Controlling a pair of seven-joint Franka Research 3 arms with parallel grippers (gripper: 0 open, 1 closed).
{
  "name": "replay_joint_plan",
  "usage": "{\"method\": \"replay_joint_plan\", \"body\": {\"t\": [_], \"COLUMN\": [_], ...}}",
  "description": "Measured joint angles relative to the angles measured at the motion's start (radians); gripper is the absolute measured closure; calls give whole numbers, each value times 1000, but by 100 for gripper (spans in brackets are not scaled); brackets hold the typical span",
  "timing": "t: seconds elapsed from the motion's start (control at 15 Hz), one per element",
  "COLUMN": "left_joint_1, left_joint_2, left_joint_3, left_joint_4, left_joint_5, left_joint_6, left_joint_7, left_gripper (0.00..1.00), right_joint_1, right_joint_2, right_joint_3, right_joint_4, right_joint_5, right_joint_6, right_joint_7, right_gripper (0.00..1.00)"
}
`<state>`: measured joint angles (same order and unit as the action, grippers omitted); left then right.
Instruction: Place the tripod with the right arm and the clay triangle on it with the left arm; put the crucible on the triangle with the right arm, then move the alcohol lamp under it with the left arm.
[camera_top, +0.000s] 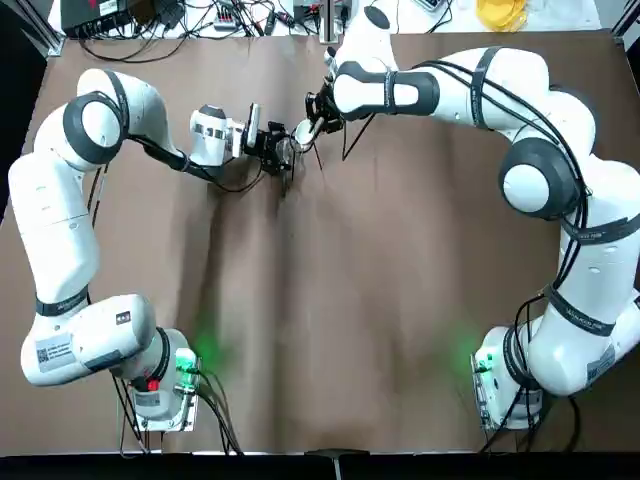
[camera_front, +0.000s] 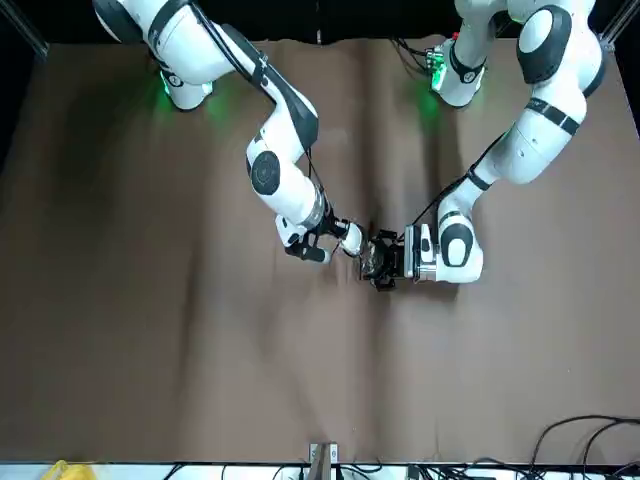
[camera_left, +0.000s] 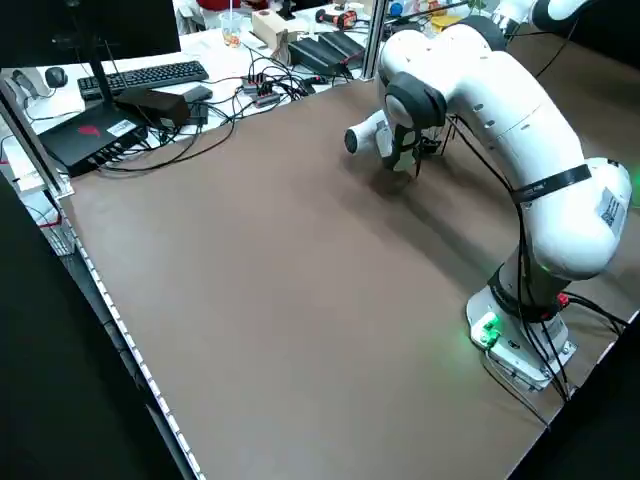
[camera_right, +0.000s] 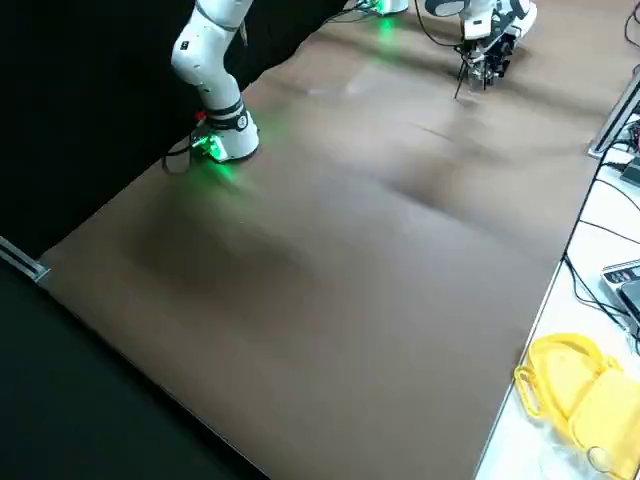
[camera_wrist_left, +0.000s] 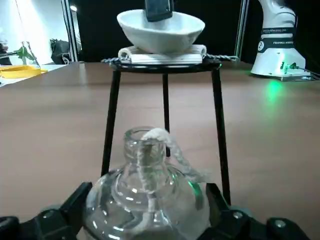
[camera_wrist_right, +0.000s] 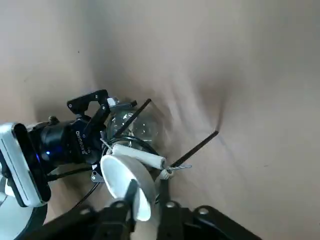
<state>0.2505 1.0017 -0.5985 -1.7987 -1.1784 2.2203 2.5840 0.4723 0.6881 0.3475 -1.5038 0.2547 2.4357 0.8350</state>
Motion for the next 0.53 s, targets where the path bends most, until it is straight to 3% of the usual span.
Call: {"method": "replay_joint_plan", "body": {"t": [0.07, 0.2, 0.53], "left_joint_1": [-1, 1, 50], "left_joint_2": [-1, -4, -49], "left_joint_3": [0, 0, 1], "left_joint_4": [0, 0, -41], "left_joint_5": [0, -3, -4], "left_joint_6": [0, 0, 0], "left_joint_7": [0, 0, 0], "left_gripper": [1, 1, 1], "right_joint_1": [0, 1, 1], "right_joint_2": [0, 0, -1], "right_joint_3": [0, -1, -6], "right_joint_4": [0, 1, 14], "right_joint_5": [0, -2, -5], "right_joint_6": [1, 1, 4], "right_joint_7": [-1, -1, -3], "right_gripper": [71, 69, 27]}}
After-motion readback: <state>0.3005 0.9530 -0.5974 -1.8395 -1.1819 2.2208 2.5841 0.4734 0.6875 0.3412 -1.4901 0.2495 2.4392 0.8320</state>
